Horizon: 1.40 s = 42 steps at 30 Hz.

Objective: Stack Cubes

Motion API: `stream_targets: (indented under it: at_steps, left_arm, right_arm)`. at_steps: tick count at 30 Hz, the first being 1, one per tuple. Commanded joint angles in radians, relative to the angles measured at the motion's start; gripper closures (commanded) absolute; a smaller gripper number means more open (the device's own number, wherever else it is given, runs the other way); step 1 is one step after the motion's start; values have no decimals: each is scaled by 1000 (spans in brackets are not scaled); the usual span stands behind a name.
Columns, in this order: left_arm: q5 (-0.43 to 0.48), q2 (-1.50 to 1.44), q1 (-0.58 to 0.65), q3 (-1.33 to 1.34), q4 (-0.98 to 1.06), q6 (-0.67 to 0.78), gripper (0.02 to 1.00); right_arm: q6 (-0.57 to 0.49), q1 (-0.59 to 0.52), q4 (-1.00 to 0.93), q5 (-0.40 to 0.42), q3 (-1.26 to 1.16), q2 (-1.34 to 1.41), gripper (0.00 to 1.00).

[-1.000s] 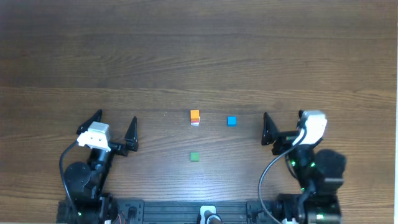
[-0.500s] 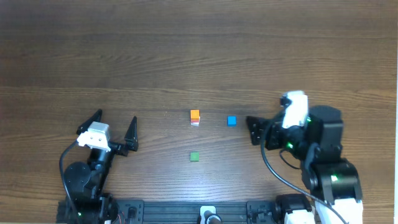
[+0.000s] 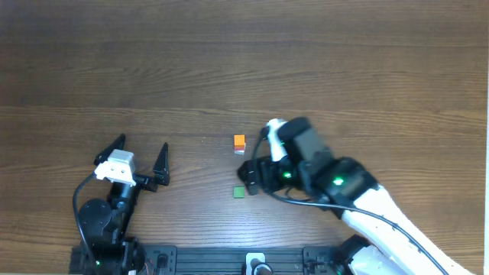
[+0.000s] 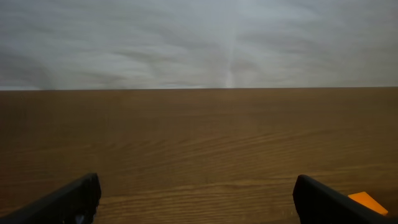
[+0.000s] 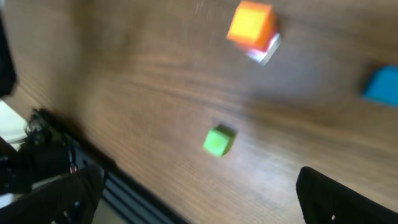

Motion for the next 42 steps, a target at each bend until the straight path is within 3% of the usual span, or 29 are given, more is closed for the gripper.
stream_targets:
  at_steps: [1,15,28,42]
  left_arm:
    - [9,-6,-3,-5,0,14,18]
    - [9,-6,-3,-5,0,14,18]
    - [9,-6,-3,-5,0,14,18]
    - [9,-6,-3,-5,0,14,18]
  right_arm:
    - [192,148,-6,171,26,85,9]
    - [428,287,13,322,32,332,7]
    - [531,340,26,368,69,481,9]
    - [565,378,35,382,69,551,36]
